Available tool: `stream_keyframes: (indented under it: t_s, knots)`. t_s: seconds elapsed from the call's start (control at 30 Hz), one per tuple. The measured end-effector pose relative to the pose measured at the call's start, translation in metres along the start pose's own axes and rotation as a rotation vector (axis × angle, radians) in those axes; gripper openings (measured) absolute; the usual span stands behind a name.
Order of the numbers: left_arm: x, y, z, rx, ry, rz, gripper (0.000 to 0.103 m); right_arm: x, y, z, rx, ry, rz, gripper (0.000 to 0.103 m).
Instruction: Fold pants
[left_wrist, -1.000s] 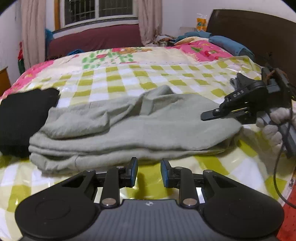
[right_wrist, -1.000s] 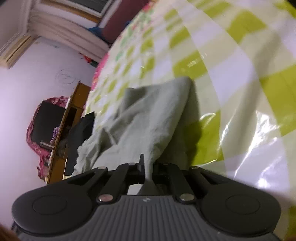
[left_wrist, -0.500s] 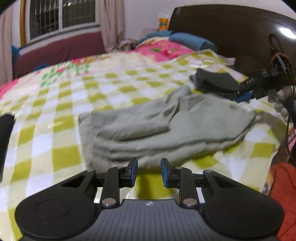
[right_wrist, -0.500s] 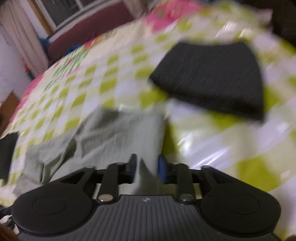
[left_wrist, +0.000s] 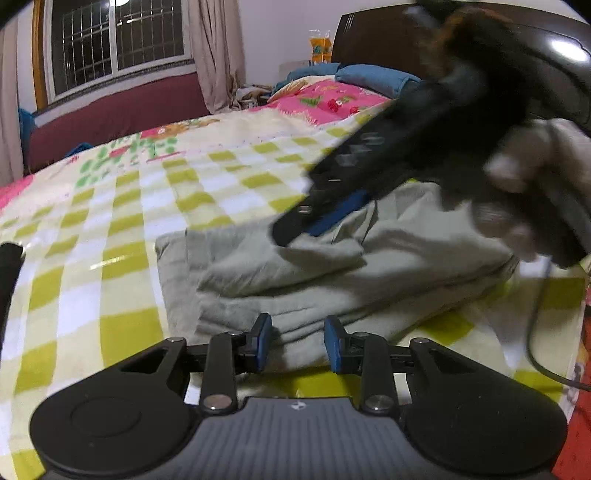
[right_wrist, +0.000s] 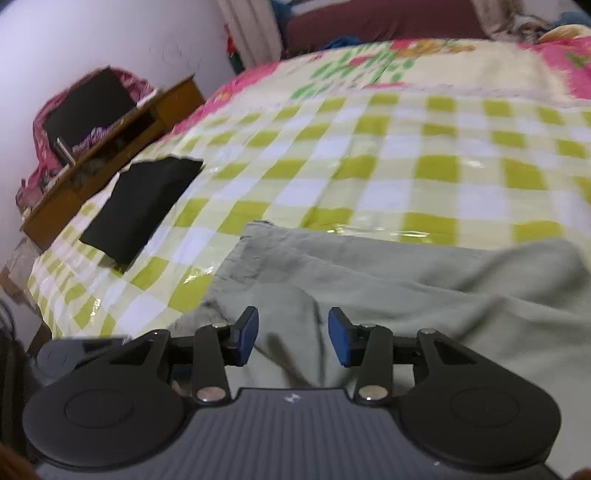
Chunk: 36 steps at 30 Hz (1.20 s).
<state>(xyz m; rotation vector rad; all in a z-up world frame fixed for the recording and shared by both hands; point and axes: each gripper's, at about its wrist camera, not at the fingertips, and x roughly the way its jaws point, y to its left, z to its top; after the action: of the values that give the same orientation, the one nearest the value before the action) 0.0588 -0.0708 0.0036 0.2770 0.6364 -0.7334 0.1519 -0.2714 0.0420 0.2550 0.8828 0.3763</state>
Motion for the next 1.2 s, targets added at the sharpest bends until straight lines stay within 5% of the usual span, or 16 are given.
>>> stream_keyframes:
  t_s: [0.13, 0.47, 0.67, 0.73, 0.77, 0.8, 1.03, 1.13, 1.2]
  knots:
    - [-0.002, 0.007, -0.008, -0.037, -0.002, -0.006, 0.045, 0.021, -0.001, 0.001, 0.014, 0.054, 0.001, 0.043]
    - [-0.011, 0.002, -0.001, -0.020, -0.054, -0.001, 0.045, 0.002, -0.019, -0.015, 0.050, 0.058, -0.028, 0.050]
    - [-0.006, 0.000, -0.001, -0.012, -0.040, -0.002, 0.045, 0.020, -0.015, -0.003, 0.046, 0.073, 0.049, 0.050]
    - [-0.005, 0.001, -0.001, -0.015, -0.042, -0.003, 0.045, 0.033, -0.013, 0.000, 0.044, 0.115, 0.075, 0.036]
    - [-0.005, 0.001, 0.000, -0.017, -0.044, -0.005, 0.045, 0.037, -0.012, 0.002, 0.046, 0.134, 0.079, 0.015]
    - [-0.005, 0.002, 0.000, -0.019, -0.047, -0.005, 0.045, 0.041, -0.011, 0.005, 0.052, 0.149, 0.084, 0.006]
    - [0.000, 0.006, 0.003, -0.033, -0.058, 0.002, 0.045, 0.038, 0.022, 0.052, -0.138, 0.059, 0.075, 0.004]
    - [0.004, 0.007, 0.005, -0.045, -0.044, 0.005, 0.045, 0.053, 0.035, 0.071, -0.259, 0.020, -0.006, 0.015]
    - [0.003, 0.006, 0.005, -0.041, -0.036, 0.006, 0.045, 0.073, 0.037, 0.077, -0.309, 0.060, -0.072, 0.048]
